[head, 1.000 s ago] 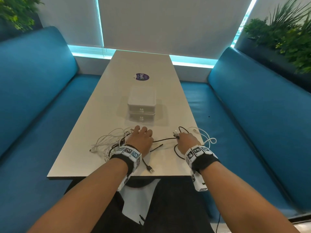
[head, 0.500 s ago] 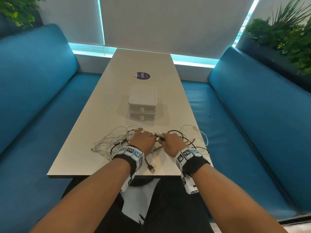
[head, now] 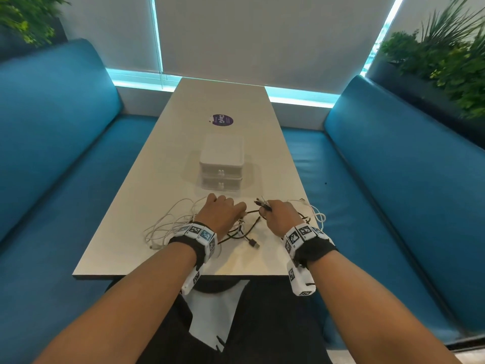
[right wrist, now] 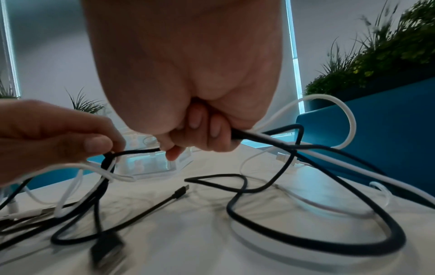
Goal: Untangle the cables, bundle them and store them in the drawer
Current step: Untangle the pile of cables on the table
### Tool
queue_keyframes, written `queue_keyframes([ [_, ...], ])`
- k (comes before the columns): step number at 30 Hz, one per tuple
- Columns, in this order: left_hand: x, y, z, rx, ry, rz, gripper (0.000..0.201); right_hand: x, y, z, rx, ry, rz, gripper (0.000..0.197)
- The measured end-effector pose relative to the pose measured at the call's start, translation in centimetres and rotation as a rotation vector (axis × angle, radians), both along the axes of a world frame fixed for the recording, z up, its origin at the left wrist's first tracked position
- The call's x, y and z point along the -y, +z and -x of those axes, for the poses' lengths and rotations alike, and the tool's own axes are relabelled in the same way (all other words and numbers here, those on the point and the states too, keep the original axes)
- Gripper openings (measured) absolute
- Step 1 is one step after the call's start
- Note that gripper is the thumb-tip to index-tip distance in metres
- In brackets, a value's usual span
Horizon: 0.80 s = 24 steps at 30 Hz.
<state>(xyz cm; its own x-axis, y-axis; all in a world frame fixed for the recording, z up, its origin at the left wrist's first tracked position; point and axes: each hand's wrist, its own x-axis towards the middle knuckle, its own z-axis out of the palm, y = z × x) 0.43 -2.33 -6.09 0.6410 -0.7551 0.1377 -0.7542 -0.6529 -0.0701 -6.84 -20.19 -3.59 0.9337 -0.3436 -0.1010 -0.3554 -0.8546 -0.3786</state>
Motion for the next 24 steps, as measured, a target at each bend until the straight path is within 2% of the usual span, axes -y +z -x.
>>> queue_keyframes([
  [3, 0.0, 0.1, -0.3, 0.011, 0.013, 0.04, 0.015, 0.1, 0.1, 0.1, -0.006, -0.023, -0.016, 0.031],
  [6, -0.3, 0.5, -0.5, 0.009, 0.036, 0.081, 0.022, 0.4, 0.2, 0.2, 0.005, -0.04, -0.026, 0.029],
  [10, -0.7, 1.0, -0.7, 0.0, 0.088, 0.042, 0.017, 0.7, 0.0, 0.6, 0.005, -0.053, -0.026, 0.03],
  [13, 0.4, 1.7, -0.5, -0.068, 0.092, 0.046, 0.043, 0.1, -0.3, 0.6, 0.013, -0.04, -0.054, 0.029],
  [15, 1.5, 2.0, 0.3, -0.138, 0.04, 0.151, 0.054, -0.4, -0.6, 0.5, 0.027, -0.021, -0.069, 0.028],
  [16, 2.2, 2.1, 0.8, -0.188, 0.019, 0.21, 0.054, -0.5, -0.6, 0.5, 0.033, -0.015, -0.076, 0.027],
  [19, 3.7, 1.4, 2.2, -0.31, 0.058, 0.29, 0.036, -0.5, -0.7, 0.5, 0.047, 0.0, -0.087, 0.026],
  [24, 3.4, -0.2, 2.1, -0.152, 0.175, 0.044, 0.028, 0.0, -0.4, 0.7, 0.057, 0.017, -0.063, 0.029],
])
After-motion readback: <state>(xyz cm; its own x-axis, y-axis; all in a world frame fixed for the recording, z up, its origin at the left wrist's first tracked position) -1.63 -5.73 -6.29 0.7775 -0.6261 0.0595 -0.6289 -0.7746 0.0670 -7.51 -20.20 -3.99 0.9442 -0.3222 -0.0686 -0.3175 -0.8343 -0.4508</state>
